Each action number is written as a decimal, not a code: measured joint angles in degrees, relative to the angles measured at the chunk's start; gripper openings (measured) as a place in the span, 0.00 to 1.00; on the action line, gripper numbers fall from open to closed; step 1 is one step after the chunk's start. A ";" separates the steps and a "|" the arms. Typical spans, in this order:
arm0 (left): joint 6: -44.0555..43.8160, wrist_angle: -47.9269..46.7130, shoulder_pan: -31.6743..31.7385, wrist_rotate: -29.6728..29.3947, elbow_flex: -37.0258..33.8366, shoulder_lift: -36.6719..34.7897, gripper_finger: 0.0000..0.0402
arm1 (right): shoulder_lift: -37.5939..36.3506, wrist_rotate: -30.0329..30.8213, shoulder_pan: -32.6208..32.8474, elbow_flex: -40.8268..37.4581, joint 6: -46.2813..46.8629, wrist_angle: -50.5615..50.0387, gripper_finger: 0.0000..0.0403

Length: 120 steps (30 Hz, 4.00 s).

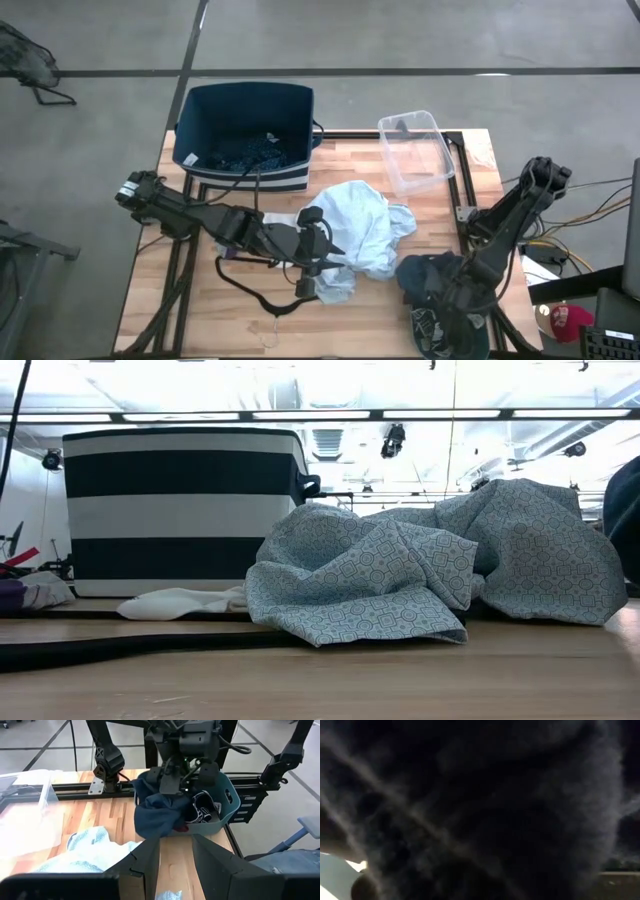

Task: Pick & Place Cloths
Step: Put the gray boxer into the green bin, then put the white shirt into the laundry organizer

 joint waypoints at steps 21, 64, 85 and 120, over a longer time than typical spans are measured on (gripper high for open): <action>-1.64 -3.67 0.02 -0.33 -0.99 0.02 0.30 | -4.19 13.89 -2.40 14.81 -4.19 -19.46 0.36; -1.75 0.33 0.09 -4.92 -6.56 0.02 0.30 | 17.85 26.08 -4.79 18.03 -17.76 -23.84 0.05; -2.51 0.24 0.09 -4.90 -6.56 0.02 0.30 | 17.10 14.94 -6.18 7.79 -16.00 -16.45 0.03; 0.11 7.74 1.45 -12.32 -17.81 0.11 0.31 | 17.16 43.49 -6.52 34.93 -24.00 -35.40 0.54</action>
